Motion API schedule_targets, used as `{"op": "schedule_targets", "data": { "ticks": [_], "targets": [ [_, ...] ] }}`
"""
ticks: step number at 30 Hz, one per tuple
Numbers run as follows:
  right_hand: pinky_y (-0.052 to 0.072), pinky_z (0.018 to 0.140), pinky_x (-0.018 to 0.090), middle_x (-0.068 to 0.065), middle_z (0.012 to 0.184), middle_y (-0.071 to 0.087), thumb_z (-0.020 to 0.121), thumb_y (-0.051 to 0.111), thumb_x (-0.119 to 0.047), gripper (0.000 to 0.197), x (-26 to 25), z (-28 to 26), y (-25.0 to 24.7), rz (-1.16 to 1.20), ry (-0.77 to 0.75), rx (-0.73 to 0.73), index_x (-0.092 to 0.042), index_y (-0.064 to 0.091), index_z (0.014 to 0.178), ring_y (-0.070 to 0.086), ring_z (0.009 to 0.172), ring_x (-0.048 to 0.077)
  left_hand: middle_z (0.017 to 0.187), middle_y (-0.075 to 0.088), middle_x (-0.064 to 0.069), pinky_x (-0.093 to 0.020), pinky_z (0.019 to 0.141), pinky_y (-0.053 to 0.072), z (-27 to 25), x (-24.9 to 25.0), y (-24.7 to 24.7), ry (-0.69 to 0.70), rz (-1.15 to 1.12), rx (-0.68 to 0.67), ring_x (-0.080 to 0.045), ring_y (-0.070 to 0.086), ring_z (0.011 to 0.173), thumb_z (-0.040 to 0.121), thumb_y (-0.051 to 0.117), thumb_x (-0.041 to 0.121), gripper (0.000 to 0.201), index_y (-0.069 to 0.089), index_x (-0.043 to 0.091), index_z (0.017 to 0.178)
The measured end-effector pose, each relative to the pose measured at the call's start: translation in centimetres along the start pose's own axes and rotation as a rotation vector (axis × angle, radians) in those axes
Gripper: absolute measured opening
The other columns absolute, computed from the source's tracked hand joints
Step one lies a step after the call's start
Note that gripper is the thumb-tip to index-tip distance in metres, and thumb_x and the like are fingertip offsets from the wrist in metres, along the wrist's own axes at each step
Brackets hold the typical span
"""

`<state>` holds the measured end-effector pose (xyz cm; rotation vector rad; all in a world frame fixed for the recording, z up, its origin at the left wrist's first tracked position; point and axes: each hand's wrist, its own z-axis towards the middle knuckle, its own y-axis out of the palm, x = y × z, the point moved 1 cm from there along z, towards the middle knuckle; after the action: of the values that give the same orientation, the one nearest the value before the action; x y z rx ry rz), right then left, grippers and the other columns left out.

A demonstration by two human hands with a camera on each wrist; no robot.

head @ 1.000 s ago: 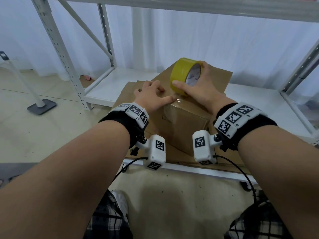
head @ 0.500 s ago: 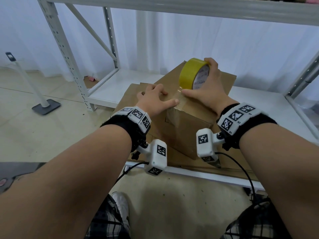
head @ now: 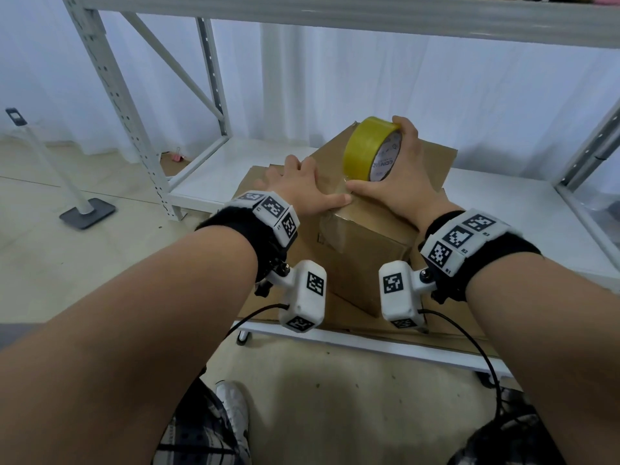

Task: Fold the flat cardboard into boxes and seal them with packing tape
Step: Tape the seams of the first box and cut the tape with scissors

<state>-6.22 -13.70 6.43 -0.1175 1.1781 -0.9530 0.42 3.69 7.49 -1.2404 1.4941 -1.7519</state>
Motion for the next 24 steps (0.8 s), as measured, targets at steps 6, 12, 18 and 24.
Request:
{"op": "schedule_targets", "data": {
  "ticks": [6, 12, 18, 24],
  "targets": [
    [0.034, 0.112, 0.044, 0.001, 0.145, 0.03, 0.061, 0.089, -0.037, 0.11, 0.3, 0.4, 0.5, 0.043, 0.015, -0.008, -0.032, 0.015, 0.143, 0.034, 0.135, 0.018, 0.134, 0.034, -0.005, -0.049, 0.098, 0.029, 0.2, 0.4, 0.0, -0.021, 0.02, 0.031, -0.036, 0.033, 0.129, 0.072, 0.048, 0.083, 0.088, 0.036, 0.023, 0.135],
    [0.037, 0.11, 0.046, 0.004, 0.144, 0.032, 0.056, 0.084, -0.042, 0.11, 0.1, 0.4, 0.7, 0.093, 0.068, -0.005, -0.037, 0.015, 0.142, 0.037, 0.133, 0.021, 0.136, 0.033, -0.007, -0.049, 0.096, 0.03, 0.4, 0.4, -0.2, -0.017, 0.017, 0.012, -0.035, 0.034, 0.127, 0.069, 0.045, 0.087, 0.093, 0.037, 0.022, 0.135],
    [0.036, 0.11, 0.046, 0.004, 0.143, 0.031, 0.059, 0.082, -0.041, 0.108, 0.0, 0.1, 0.6, 0.093, 0.071, -0.018, -0.036, 0.014, 0.143, 0.036, 0.132, 0.021, 0.139, 0.029, -0.003, -0.042, 0.106, 0.03, 0.1, -0.8, -1.3, 0.034, 0.022, -0.167, -0.029, 0.032, 0.132, 0.06, 0.054, 0.088, 0.099, 0.031, 0.032, 0.138],
    [0.036, 0.11, 0.047, 0.006, 0.144, 0.031, 0.055, 0.081, -0.047, 0.111, -0.2, 0.0, 0.4, 0.115, 0.079, -0.031, -0.037, 0.013, 0.142, 0.036, 0.133, 0.021, 0.14, 0.028, -0.002, -0.04, 0.106, 0.028, -0.4, -0.5, -0.8, 0.012, -0.044, -0.124, -0.029, 0.027, 0.135, 0.065, 0.058, 0.082, 0.095, 0.031, 0.03, 0.141]
  ]
}}
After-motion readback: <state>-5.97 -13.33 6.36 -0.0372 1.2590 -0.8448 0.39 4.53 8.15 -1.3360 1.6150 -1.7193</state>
